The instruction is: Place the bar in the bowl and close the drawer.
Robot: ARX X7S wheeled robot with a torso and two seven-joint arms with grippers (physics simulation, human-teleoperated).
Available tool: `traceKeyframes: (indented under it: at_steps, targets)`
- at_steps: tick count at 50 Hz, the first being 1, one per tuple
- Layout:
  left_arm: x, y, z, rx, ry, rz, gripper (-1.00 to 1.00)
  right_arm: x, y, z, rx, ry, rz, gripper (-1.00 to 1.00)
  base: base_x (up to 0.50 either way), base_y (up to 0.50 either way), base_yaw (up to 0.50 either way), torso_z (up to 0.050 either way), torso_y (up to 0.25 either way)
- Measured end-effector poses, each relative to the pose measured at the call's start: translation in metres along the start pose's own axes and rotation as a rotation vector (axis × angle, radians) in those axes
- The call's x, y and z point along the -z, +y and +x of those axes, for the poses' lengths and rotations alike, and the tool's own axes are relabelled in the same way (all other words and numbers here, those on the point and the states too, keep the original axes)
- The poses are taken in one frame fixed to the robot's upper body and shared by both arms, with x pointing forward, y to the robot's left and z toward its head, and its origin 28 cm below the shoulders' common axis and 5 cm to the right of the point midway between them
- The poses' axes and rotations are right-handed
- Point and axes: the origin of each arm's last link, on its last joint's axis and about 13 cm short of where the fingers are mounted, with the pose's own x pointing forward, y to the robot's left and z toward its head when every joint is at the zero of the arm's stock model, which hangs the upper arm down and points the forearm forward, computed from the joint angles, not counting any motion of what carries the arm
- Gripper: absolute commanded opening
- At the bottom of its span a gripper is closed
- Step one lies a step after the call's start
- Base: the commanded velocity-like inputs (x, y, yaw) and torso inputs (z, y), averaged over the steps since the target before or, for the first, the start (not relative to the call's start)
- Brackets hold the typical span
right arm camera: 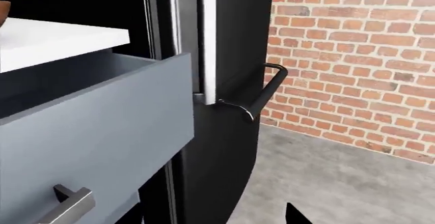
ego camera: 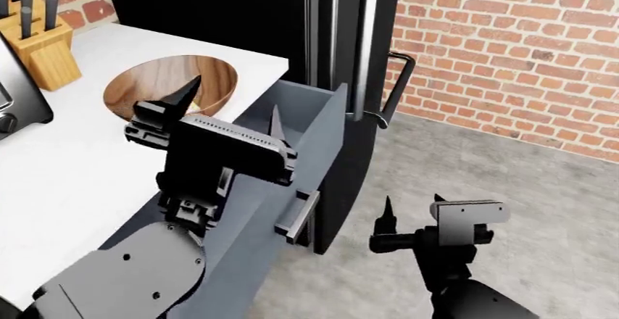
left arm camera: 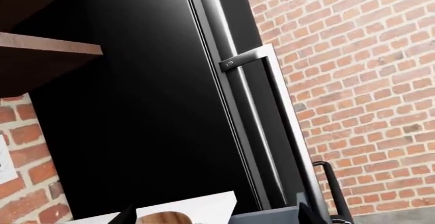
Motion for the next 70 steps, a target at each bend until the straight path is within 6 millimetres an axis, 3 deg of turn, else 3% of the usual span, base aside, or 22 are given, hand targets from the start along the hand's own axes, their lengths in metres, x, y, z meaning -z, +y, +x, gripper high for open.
traceKeyframes:
  at_steps: [17, 27, 38, 51, 70]
  targets:
    - [0.02, -0.057, 0.056, 0.126, 0.068, -0.118, 1.0, -0.028, -0.004, -0.002, 0.17, -0.122, 0.066, 1.0, 0.0, 0.0, 0.0, 0.0, 0.0]
    - [0.03, -0.086, 0.068, 0.142, 0.132, -0.189, 1.0, -0.033, -0.004, -0.004, 0.196, -0.139, 0.07, 1.0, 0.0, 0.0, 0.0, 0.0, 0.0]
    - [0.042, -0.111, 0.062, 0.171, 0.215, -0.271, 1.0, -0.035, -0.004, -0.005, 0.197, -0.143, 0.074, 1.0, 0.0, 0.0, 0.0, 0.0, 0.0]
    - [0.055, -0.139, 0.042, 0.22, 0.292, -0.335, 1.0, -0.036, -0.002, -0.004, 0.188, -0.139, 0.07, 1.0, 0.0, 0.0, 0.0, 0.0, 0.0]
    - [0.074, -0.154, 0.005, 0.206, 0.389, -0.408, 1.0, -0.036, 0.0, -0.003, 0.178, -0.133, 0.057, 1.0, 0.0, 0.0, 0.0, 0.0, 0.0]
